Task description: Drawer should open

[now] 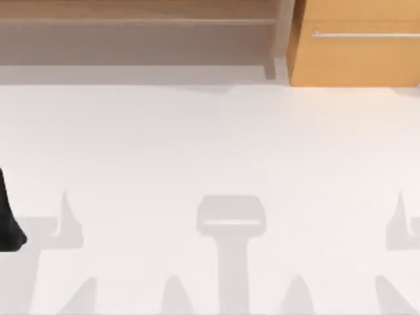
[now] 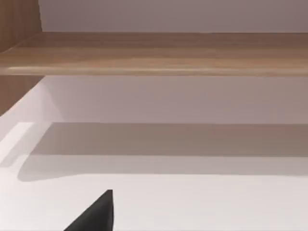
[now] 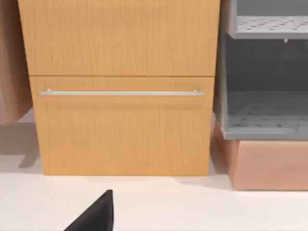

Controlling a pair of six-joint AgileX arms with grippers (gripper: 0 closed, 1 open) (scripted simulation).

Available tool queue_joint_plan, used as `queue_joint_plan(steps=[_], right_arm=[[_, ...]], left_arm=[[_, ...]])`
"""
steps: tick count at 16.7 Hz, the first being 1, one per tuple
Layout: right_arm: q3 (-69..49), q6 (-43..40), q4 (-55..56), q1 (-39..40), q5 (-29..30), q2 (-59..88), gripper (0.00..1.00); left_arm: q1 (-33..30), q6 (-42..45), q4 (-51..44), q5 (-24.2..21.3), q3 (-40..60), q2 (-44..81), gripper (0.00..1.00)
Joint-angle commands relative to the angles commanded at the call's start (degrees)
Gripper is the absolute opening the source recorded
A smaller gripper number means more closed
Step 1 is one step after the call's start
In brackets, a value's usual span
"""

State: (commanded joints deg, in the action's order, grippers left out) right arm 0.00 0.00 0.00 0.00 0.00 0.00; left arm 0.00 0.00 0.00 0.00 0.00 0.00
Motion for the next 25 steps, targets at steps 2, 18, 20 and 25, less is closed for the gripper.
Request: queue_joint_plan(steps=[2,18,20,25], right_arm=[[-0.07,0.00,0.10,-0.11,-0.11,0.12,1.00],[-21.75,1.01,29.83,-39.05,-38.37,51.57,1.00],[-23.49,1.04,32.18,-41.88,-41.37,55.27,1.00],[-24.20,1.05,33.14,-42.97,-42.56,56.62,1.00]], left_arm=[[0.00,0.00,0.00,0.00,0.00,0.00,1.00],[0.00,0.00,0.00,0.00,0.00,0.00,1.00],[0.00,0.00,0.00,0.00,0.00,0.00,1.00],[0.00,0.00,0.00,0.00,0.00,0.00,1.00]])
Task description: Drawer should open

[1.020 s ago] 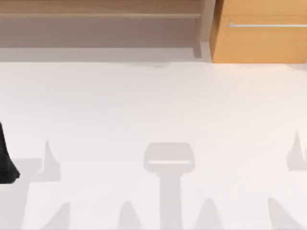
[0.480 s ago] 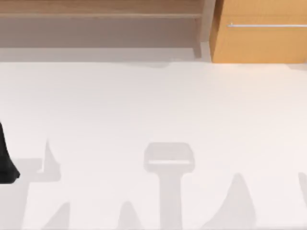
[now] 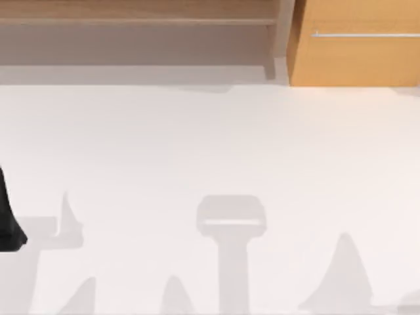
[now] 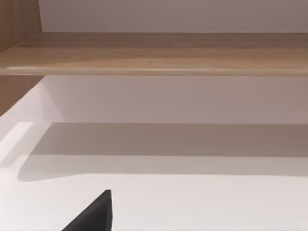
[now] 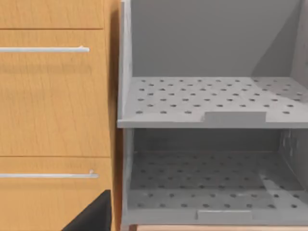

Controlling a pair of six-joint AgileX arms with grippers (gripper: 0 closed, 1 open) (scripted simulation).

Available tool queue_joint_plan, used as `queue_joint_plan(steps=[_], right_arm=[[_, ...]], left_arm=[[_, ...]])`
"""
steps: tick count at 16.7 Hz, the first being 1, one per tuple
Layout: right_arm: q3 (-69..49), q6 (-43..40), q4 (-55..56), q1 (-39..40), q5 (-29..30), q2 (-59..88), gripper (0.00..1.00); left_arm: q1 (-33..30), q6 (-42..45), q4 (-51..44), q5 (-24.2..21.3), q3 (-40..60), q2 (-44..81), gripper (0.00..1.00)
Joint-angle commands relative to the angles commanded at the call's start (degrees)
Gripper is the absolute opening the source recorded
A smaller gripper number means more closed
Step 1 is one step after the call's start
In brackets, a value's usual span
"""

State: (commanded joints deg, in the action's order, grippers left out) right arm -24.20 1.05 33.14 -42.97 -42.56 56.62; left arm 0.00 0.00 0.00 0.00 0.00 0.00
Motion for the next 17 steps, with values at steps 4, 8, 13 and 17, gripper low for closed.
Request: queue_joint_plan(steps=[4,8,13,17], right_arm=[[-0.86,-1.91,1.24,2.10,1.79,1.74,1.00],[-6.14,-12.70,7.92,11.75,10.17,11.97,1.00],[-14.66,-38.90,18.98,27.98,26.04,30.81,1.00],[-21.50,-62.37,28.37,40.18,38.70,48.29,1.00]], left_arm=[[0.00,0.00,0.00,0.00,0.00,0.00,1.00],[0.00,0.00,0.00,0.00,0.00,0.00,1.00],[0.00,0.00,0.00,0.00,0.00,0.00,1.00],[0.00,0.00,0.00,0.00,0.00,0.00,1.00]])
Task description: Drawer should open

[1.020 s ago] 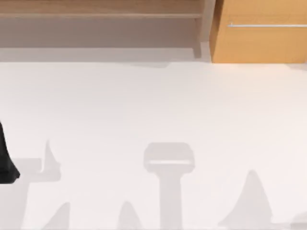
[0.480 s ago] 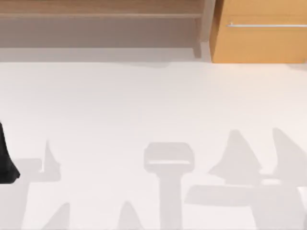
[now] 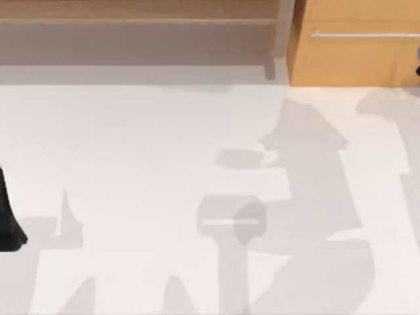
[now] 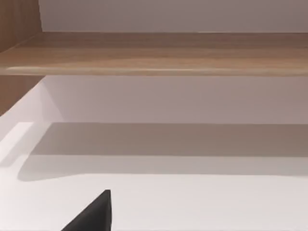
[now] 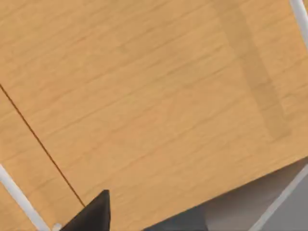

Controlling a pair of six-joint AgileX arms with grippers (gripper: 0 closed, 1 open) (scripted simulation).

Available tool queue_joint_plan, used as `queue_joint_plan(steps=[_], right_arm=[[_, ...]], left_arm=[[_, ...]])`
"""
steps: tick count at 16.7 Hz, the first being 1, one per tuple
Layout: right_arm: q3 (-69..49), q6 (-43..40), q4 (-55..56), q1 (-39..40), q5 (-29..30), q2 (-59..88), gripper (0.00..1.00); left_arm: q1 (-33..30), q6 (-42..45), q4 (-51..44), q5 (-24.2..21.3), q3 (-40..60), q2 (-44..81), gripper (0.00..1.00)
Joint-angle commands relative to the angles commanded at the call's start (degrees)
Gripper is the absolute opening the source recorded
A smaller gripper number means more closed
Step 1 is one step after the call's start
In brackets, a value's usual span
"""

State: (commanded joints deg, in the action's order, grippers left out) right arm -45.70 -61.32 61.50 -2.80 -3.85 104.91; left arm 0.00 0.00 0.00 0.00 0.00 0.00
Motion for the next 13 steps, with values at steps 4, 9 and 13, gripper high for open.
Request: queue_joint_plan(steps=[4,9,13], right_arm=[[-5.37,-17.98,7.51,8.31,9.70,14.07,1.00],[-8.33,-27.67,11.91,12.78,15.83,22.63,1.00],[-8.41,-27.95,12.05,12.91,16.01,22.90,1.00]], left_arm=[[0.00,0.00,0.00,0.00,0.00,0.00,1.00],[0.00,0.00,0.00,0.00,0.00,0.00,1.00],[0.00,0.00,0.00,0.00,0.00,0.00,1.00]])
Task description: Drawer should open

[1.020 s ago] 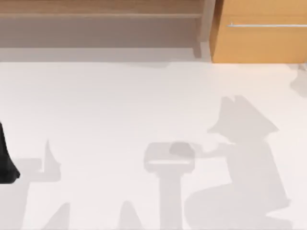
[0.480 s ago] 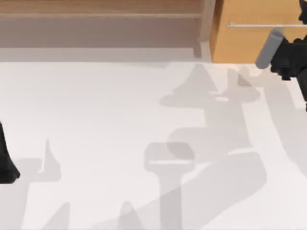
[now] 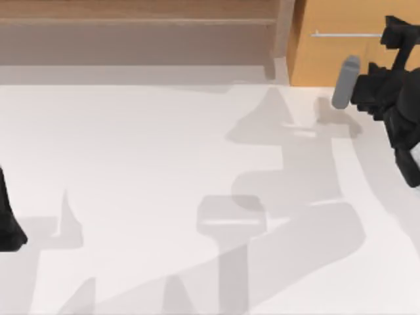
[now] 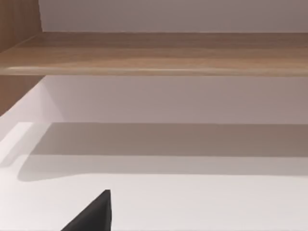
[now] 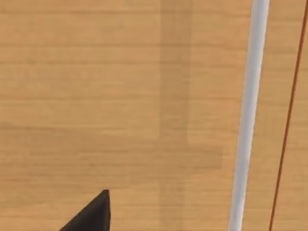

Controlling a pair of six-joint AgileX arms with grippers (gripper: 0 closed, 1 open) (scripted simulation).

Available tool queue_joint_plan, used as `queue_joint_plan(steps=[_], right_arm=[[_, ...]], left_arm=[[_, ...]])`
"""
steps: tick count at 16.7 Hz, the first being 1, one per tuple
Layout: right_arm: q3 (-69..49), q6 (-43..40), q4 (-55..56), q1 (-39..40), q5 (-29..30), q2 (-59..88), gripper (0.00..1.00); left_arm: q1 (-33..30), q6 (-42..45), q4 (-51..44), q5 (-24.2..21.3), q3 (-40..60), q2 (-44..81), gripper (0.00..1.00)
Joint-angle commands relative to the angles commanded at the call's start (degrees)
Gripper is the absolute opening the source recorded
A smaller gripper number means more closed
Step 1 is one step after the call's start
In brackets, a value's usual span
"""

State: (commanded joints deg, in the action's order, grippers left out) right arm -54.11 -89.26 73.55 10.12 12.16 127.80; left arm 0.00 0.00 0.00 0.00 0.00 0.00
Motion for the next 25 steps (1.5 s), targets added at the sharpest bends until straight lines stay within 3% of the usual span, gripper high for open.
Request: queue_joint_plan(steps=[12,25], right_arm=[[-6.69,-0.03,-3.70,-0.72,-0.69,2.98,1.00],[-6.69,-0.03,-3.70,-0.72,-0.69,2.98,0.02]], left_arm=[[0.00,0.00,0.00,0.00,0.00,0.00,1.00],[0.00,0.00,0.00,0.00,0.00,0.00,1.00]])
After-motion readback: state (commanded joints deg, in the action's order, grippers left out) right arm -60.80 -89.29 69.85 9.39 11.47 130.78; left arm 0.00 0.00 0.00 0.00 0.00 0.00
